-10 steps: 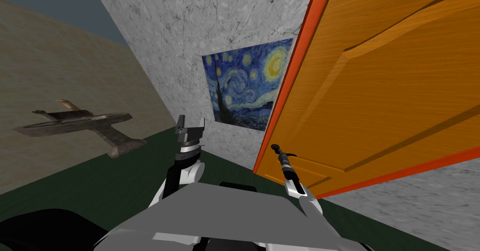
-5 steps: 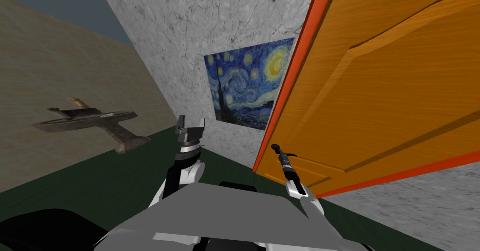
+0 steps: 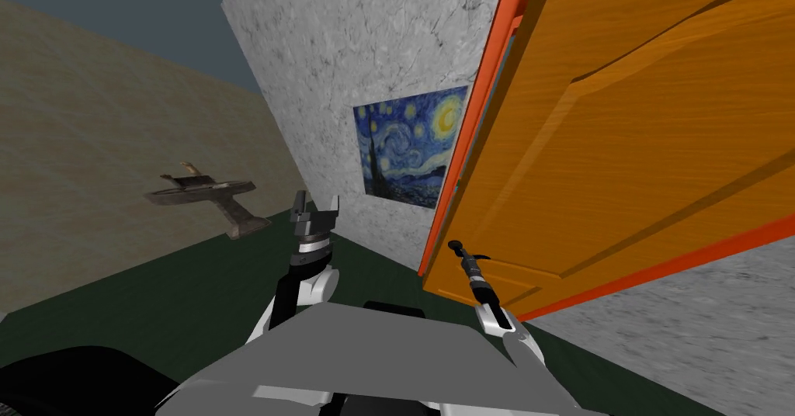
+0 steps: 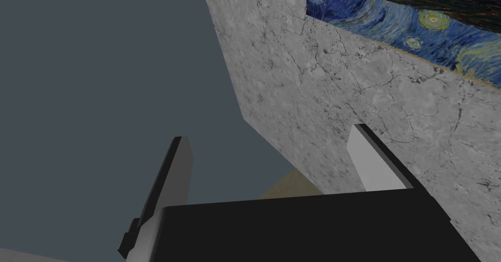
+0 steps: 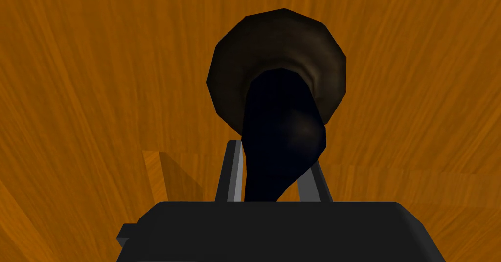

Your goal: Pull the door open

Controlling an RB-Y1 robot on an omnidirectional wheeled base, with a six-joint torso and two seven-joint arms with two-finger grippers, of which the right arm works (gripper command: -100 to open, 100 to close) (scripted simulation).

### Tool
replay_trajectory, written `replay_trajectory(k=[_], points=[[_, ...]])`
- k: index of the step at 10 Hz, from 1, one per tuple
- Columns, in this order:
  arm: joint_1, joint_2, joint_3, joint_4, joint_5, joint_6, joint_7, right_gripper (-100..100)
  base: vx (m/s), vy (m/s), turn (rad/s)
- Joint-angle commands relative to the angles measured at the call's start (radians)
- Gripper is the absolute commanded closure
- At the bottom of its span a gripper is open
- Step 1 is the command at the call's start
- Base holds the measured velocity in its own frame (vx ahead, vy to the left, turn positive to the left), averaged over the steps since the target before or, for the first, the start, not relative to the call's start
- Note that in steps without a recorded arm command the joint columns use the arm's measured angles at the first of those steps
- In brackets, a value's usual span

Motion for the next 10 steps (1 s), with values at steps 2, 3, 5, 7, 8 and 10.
replay_trajectory(k=[2,3,5,7,8,10], points=[[0.018,-0.023,0.03,-0.008,0.013,-0.025,-0.033,100,-0.231,-0.076,0.116],[0.013,-0.015,0.024,0.001,0.01,-0.021,-0.026,100,-0.098,-0.033,0.028],[0.034,-0.032,0.046,-0.005,0.017,-0.048,-0.051,100,-0.156,-0.043,0.097],[0.055,-0.054,0.066,-0.011,0.024,-0.077,-0.075,100,-0.176,-0.062,0.106],[0.065,-0.065,0.077,-0.015,0.027,-0.093,-0.088,100,-0.214,-0.084,0.126],[0.085,-0.087,0.096,-0.021,0.033,-0.122,-0.111,100,-0.206,-0.076,0.108]])
